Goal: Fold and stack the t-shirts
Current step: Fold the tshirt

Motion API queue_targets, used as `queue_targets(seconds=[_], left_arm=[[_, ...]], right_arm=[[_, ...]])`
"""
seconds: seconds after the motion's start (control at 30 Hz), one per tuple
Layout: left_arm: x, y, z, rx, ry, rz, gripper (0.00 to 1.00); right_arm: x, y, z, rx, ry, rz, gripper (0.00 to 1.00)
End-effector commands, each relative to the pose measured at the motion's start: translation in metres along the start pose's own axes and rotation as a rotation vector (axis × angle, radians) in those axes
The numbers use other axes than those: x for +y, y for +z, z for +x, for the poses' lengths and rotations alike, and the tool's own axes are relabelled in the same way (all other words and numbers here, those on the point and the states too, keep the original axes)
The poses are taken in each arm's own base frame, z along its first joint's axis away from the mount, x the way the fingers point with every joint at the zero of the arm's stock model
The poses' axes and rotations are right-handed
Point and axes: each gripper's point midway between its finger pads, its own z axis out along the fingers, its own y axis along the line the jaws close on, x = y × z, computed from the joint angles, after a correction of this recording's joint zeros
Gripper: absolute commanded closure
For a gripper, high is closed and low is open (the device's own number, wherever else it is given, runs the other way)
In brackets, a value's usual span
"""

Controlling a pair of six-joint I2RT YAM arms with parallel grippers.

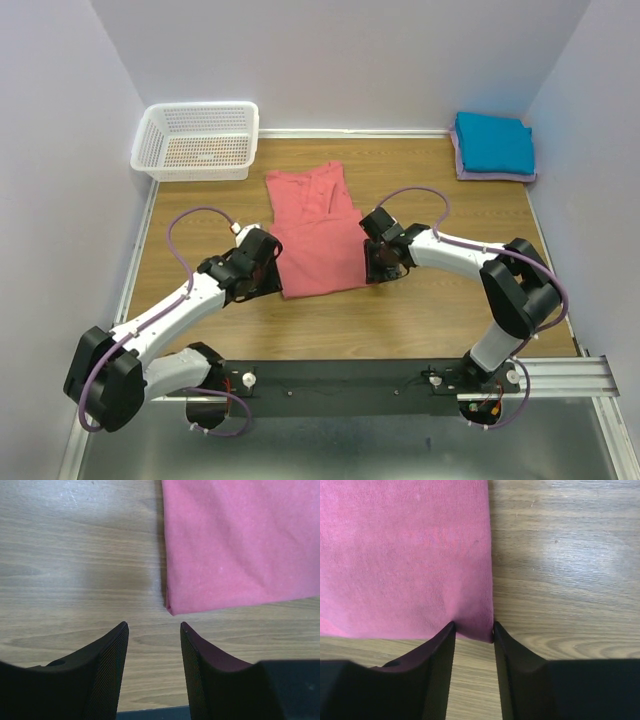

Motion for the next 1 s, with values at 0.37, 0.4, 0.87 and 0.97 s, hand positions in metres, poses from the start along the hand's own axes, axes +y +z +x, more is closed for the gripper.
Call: queue_targets(seconds=[0.37, 0.4, 0.87, 0.97], left_arm=[[0.002, 0.007, 0.014, 0.042, -0.012, -0.058, 0.46], [0.0, 0.009, 0.014, 0.048, -0.01, -0.061, 0.46], [-0.016, 0.025, 0.022, 0.077, -0.011, -0.117, 0.47], [-0.014, 0.032, 0.024, 0.081, -0.014, -0.142, 0.47]], right_arm=[[-0.034, 0.013, 0.044, 0.134, -0.027, 0.159, 0.99], [-0.035, 0.012, 0.042, 0.126, -0.032, 0.163, 0.99], [-0.036, 0.007, 0.045, 0.13, -0.087, 0.141, 0.99], [-0.035, 0.007, 0.045, 0.125, -0.097, 0.129, 0.99]])
